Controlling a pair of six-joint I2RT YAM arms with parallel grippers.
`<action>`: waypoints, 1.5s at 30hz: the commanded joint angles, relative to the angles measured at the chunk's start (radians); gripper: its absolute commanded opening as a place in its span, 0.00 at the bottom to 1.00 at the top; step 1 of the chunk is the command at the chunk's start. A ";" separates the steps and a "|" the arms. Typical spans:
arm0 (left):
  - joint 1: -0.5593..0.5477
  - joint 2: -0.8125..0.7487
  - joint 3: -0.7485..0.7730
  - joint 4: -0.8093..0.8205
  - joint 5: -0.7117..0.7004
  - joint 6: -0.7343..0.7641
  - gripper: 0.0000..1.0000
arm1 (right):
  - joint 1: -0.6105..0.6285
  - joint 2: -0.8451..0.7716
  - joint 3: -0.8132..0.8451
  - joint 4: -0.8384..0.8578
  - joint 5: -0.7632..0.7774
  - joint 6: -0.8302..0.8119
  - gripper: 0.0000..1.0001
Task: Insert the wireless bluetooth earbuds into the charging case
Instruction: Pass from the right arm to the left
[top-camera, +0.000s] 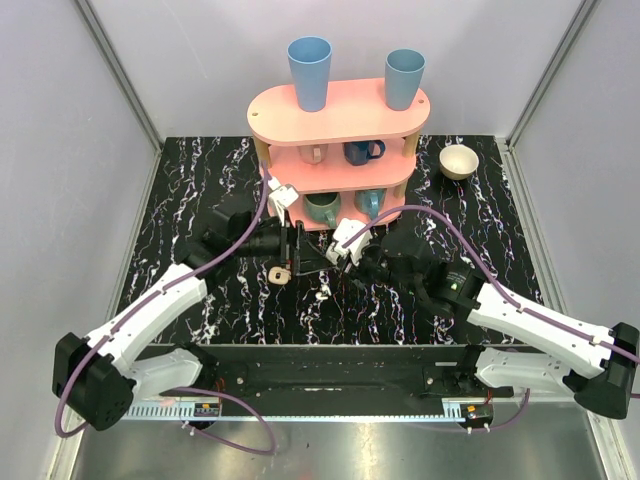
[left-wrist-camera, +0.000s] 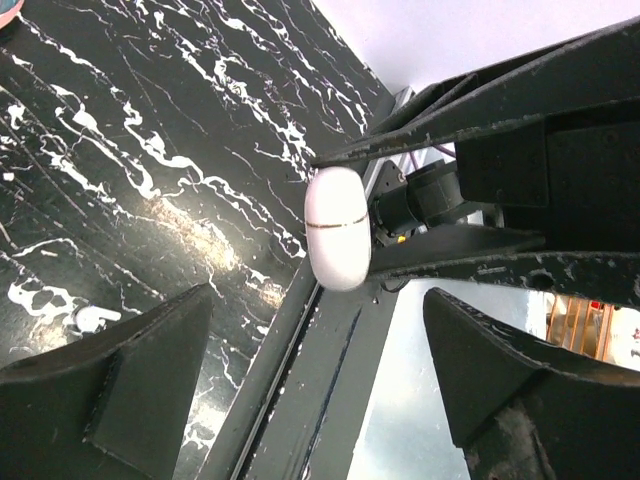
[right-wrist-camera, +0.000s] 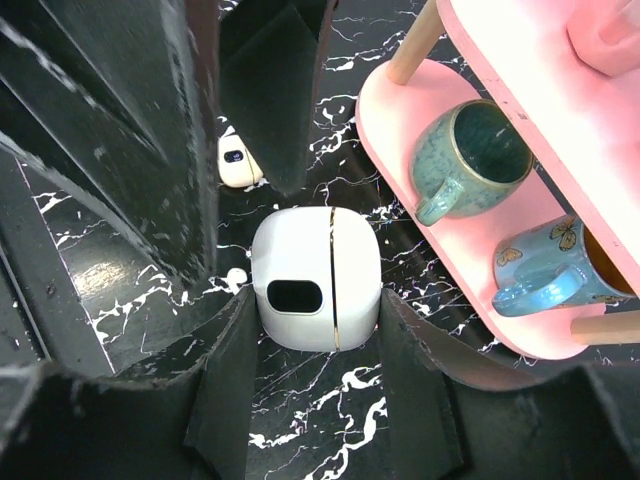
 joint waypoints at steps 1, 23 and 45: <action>-0.033 0.044 0.052 0.099 -0.059 -0.044 0.89 | 0.013 -0.010 -0.004 0.071 0.026 -0.015 0.14; -0.048 0.104 0.098 0.119 -0.048 -0.044 0.56 | 0.016 -0.028 -0.019 0.079 0.018 -0.008 0.13; -0.074 0.137 0.121 0.114 -0.008 -0.024 0.48 | 0.016 -0.037 -0.019 0.083 0.003 -0.009 0.13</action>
